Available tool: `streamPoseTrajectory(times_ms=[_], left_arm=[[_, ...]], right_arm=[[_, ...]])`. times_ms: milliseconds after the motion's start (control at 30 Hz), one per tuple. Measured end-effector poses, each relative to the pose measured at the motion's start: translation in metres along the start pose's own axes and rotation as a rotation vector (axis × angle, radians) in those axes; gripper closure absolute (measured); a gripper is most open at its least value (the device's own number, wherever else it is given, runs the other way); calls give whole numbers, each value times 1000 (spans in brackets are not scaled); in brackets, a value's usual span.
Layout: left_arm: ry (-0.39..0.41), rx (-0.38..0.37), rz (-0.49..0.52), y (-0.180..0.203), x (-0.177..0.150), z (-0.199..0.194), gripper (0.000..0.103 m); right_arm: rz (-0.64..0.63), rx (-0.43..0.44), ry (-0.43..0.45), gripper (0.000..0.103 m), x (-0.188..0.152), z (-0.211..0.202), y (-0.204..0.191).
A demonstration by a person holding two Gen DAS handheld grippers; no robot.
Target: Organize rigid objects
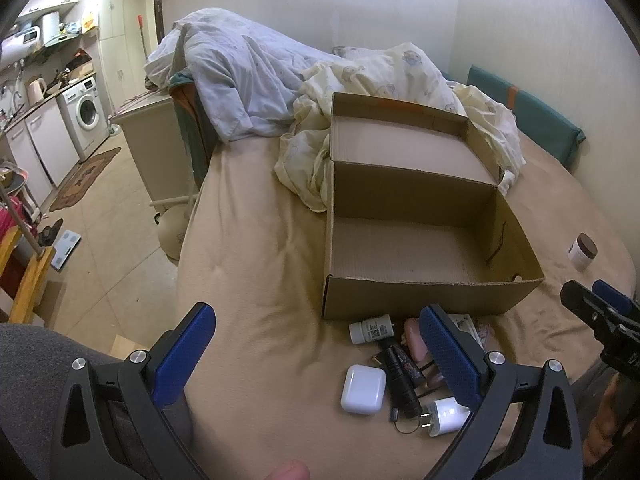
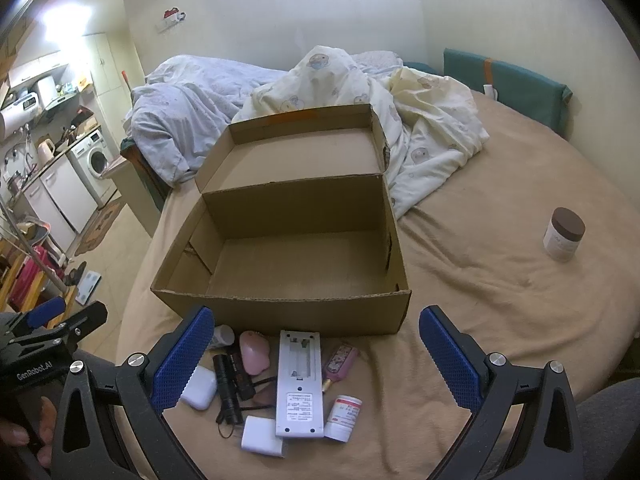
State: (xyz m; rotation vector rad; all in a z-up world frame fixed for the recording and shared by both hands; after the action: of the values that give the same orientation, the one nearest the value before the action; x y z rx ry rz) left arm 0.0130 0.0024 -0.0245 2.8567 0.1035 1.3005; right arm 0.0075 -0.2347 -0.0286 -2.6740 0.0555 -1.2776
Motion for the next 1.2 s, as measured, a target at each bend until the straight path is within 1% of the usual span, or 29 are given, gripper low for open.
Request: streamPoseTrajectory(times_ms=[233, 600, 767, 867, 933, 1000, 1067, 1133, 1167, 1200], left_arm=[[-4, 0, -3, -1, -5, 1, 1], [-5, 2, -3, -1, -5, 1, 1], [-5, 0, -2, -1, -3, 1, 1], [-22, 2, 4, -1, -3, 3, 1], [-79, -8, -1, -4, -7, 12, 1], [-135, -18, -30, -10, -9, 21, 1], [-182, -5, -45, -14, -11, 30, 1], [-272, 7, -15, -10, -16, 46, 1], [-308, 4, -3, -7, -20, 53, 1], [-361, -1, 11, -4, -27, 62, 1]], right_arm=[[0, 0, 1, 0, 0, 0, 0], [1, 0, 0, 0, 4, -3, 4], [2, 0, -1, 0, 0, -1, 0], [1, -1, -2, 0, 1, -1, 0], [1, -3, -6, 0, -3, 1, -2], [19, -1, -16, 0, -5, 4, 0], [45, 10, -31, 0, -5, 5, 4], [58, 17, -78, 0, 0, 13, 17], [55, 7, -106, 0, -3, 17, 20], [53, -1, -130, 0, -3, 21, 23]])
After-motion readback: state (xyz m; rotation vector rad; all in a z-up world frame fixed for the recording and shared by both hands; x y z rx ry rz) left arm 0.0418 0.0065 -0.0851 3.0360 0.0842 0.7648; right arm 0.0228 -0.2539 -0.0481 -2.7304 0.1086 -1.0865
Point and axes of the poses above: each gripper's, at about its wrist camera, not at the fingertips, and z roughly the way its jaws point, y to its right, x to its top, the point moved 2 cm from there along z, roughly the way its jaws point, and after that the axes turned 6 degrees about y, right-handed, at the moved point
